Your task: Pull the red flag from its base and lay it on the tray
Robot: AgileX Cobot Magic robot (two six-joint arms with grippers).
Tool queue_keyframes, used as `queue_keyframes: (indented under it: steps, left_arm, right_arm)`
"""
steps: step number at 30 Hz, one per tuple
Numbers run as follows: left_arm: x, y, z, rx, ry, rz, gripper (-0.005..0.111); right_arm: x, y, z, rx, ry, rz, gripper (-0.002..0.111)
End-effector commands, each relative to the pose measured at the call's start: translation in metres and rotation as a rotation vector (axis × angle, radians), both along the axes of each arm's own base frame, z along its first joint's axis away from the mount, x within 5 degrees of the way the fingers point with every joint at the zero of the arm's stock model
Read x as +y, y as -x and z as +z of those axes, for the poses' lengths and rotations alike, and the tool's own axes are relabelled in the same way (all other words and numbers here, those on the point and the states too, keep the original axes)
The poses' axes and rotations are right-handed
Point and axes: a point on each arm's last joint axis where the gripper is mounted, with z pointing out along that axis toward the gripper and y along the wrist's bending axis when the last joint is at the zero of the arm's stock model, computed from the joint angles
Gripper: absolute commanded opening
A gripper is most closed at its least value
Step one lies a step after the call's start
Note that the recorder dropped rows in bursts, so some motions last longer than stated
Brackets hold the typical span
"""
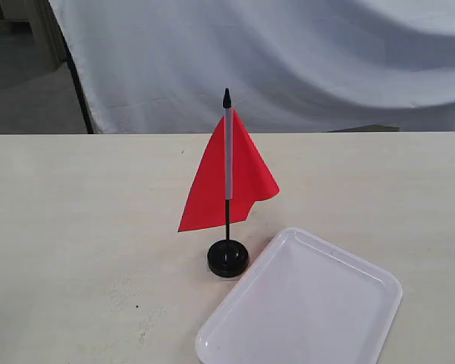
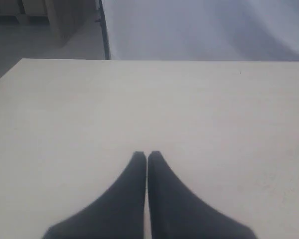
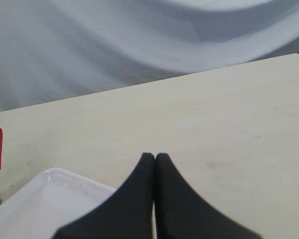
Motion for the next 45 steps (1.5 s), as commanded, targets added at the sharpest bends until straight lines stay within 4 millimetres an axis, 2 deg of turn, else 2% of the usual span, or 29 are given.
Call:
queue_keyframes:
  steps: [1,19,27,30,32,36,38,43,45]
  left_arm:
    - [0.000,0.000,-0.001,0.001,0.004,0.001,0.001]
    - [0.000,0.000,-0.001,0.001,0.004,0.001,0.001]
    - [0.000,0.000,-0.001,0.001,0.004,0.001,0.001]
    - [0.000,0.000,-0.001,0.001,0.004,0.001,0.001]
    - [0.000,0.000,-0.001,0.001,0.004,0.001,0.001]
    - [0.000,0.000,-0.001,0.001,0.004,0.001,0.001]
    - [0.000,0.000,-0.001,0.001,0.004,0.001,0.001]
    - [0.000,0.000,-0.001,0.001,0.004,0.001,0.001]
    - [0.000,0.000,-0.001,0.001,0.004,0.001,0.001]
  right_arm:
    - [0.000,0.000,0.000,-0.003,0.004,-0.001,-0.001]
    - [0.000,0.000,0.001,-0.022,0.007,-0.002,-0.001]
    - [-0.002,0.000,0.031,-0.347,0.018,-0.022,-0.001]
    - [-0.002,0.002,0.037,-0.418,0.024,-0.026,-0.001]
    - [-0.003,0.002,0.039,-0.455,-0.082,-0.030,-0.001]
    - [-0.009,0.006,0.048,-0.616,-0.611,-0.047,-0.001]
    - [-0.012,0.008,0.052,-0.680,-0.763,-0.047,-0.001]
    - [-0.015,0.012,0.058,-0.763,-0.773,-0.043,-0.001]
    - [-0.012,0.011,0.058,-0.744,-0.706,-0.021,-0.001]
